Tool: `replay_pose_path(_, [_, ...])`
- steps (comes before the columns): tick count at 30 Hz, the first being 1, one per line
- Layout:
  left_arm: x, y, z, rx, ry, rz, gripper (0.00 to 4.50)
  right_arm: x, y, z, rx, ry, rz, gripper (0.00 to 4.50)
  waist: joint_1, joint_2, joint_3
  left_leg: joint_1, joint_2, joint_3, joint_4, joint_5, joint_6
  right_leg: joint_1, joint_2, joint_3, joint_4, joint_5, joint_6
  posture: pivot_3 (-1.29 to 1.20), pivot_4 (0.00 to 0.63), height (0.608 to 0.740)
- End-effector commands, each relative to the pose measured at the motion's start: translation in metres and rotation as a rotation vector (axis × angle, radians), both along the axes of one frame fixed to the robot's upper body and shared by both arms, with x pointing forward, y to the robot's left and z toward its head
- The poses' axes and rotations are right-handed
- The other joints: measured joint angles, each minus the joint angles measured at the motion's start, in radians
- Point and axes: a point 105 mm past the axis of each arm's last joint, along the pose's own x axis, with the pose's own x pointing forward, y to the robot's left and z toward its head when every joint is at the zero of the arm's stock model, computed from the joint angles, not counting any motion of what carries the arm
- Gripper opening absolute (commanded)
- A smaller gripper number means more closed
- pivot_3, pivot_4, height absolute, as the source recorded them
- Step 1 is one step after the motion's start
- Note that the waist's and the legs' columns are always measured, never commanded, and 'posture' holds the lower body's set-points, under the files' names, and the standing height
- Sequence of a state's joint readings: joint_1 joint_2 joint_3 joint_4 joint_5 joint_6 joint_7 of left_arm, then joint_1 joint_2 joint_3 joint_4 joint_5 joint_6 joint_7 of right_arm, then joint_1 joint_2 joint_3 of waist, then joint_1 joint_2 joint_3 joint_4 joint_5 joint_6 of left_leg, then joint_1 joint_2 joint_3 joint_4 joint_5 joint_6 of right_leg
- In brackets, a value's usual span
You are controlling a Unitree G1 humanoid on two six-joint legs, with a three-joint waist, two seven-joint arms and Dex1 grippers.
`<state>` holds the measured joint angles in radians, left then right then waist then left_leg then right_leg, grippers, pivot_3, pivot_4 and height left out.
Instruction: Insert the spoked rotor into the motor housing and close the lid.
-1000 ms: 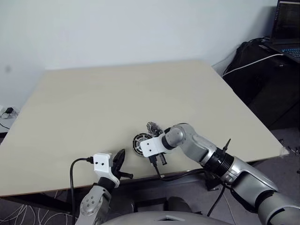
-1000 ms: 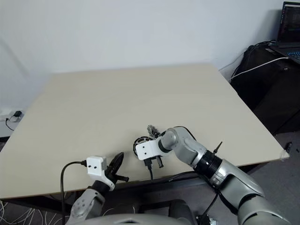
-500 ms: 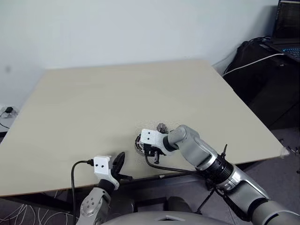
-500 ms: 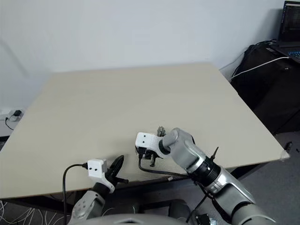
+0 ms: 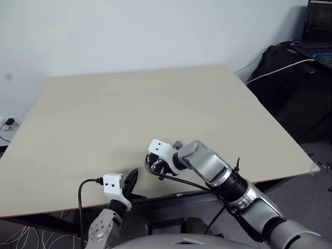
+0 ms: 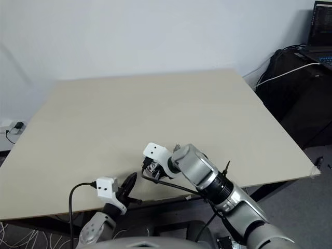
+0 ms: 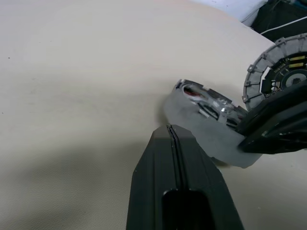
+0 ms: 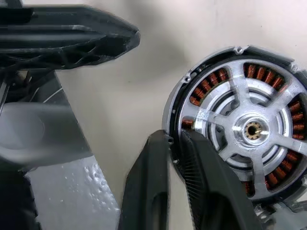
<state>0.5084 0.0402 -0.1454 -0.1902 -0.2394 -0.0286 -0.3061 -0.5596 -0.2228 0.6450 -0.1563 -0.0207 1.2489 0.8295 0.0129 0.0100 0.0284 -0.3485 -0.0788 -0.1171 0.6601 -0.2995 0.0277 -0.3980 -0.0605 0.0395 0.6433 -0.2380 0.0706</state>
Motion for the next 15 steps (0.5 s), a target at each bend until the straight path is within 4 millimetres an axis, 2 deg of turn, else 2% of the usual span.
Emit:
replay_pose_path(1, [0.002, 0.000, 0.005, -0.010, -0.030, 0.005, 0.00, 0.006, 0.012, 0.018, 0.065, -0.062, 0.019, 1.68, 0.000, 0.000, 0.000, 0.000, 0.000, 0.000, 0.000, 0.000, 0.000, 0.000, 0.000, 0.000, 0.000, 0.000, 0.000, 0.00, 0.000, 0.740])
replay_pose_path(6, [0.002, 0.000, 0.006, -0.012, -0.029, 0.005, 0.00, 0.002, 0.030, 0.038, 0.177, -0.061, 0.043, 3.29, -0.001, 0.000, 0.000, 0.000, 0.000, 0.000, 0.000, 0.000, 0.000, 0.000, 0.001, 0.000, 0.000, 0.000, 0.000, 0.00, 0.000, 0.740])
replay_pose_path(11, [0.003, -0.001, 0.007, -0.013, -0.028, 0.000, 0.00, 0.008, 0.049, 0.069, 0.363, -0.079, -0.014, 3.29, -0.003, 0.000, 0.000, 0.000, 0.000, 0.000, 0.000, 0.000, 0.000, 0.000, 0.001, 0.000, 0.000, 0.000, 0.000, 0.00, 0.000, 0.740])
replay_pose_path(15, [0.003, -0.002, 0.008, -0.014, -0.030, -0.005, 0.00, 0.029, 0.052, 0.091, 0.479, -0.199, -0.132, 2.37, -0.003, 0.001, 0.000, 0.000, 0.000, 0.000, 0.000, 0.000, 0.000, 0.000, 0.001, 0.000, 0.000, 0.000, 0.000, 0.00, 0.000, 0.740])
